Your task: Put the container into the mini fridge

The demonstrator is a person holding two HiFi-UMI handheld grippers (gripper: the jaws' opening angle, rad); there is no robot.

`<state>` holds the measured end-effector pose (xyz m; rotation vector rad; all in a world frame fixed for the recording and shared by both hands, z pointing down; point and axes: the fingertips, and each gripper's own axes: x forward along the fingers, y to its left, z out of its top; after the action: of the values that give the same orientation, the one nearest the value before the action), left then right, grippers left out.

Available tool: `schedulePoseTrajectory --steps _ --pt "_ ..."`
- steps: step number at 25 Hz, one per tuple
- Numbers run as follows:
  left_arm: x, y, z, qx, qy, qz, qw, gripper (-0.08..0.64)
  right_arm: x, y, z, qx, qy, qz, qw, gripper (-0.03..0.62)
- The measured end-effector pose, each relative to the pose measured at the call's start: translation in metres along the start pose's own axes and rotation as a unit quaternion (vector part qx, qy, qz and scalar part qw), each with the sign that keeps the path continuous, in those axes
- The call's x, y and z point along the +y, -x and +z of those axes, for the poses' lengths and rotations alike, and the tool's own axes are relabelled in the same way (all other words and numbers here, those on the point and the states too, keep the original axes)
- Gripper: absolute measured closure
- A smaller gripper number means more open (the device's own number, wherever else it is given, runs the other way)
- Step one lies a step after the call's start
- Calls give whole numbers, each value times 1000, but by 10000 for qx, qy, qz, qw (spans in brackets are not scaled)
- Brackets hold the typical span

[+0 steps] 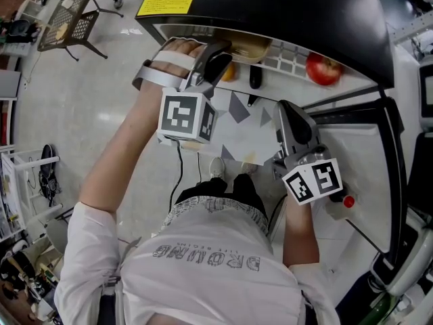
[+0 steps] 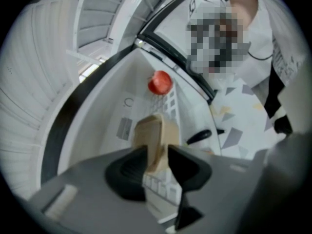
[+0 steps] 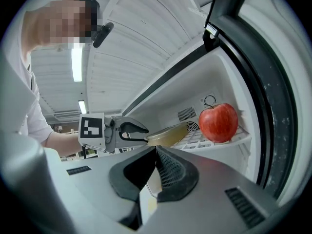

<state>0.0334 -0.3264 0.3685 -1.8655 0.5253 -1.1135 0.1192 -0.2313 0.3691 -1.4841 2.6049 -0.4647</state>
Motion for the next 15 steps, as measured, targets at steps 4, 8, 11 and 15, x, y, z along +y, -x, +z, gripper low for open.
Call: schedulePoseTrajectory --steps 4,8,11,15 --pt "-5 6 -3 39 46 0 10000 417 6 4 0 -9 17 2 10000 591" --pt "-8 13 -6 81 81 14 9999 410 13 9 -1 -5 33 15 10000 591" --pt "-8 22 -4 37 186 79 9998 411 18 13 0 -10 64 23 10000 591" --pt "-5 39 3 -211 601 187 9978 427 26 18 3 -23 131 20 9999 591"
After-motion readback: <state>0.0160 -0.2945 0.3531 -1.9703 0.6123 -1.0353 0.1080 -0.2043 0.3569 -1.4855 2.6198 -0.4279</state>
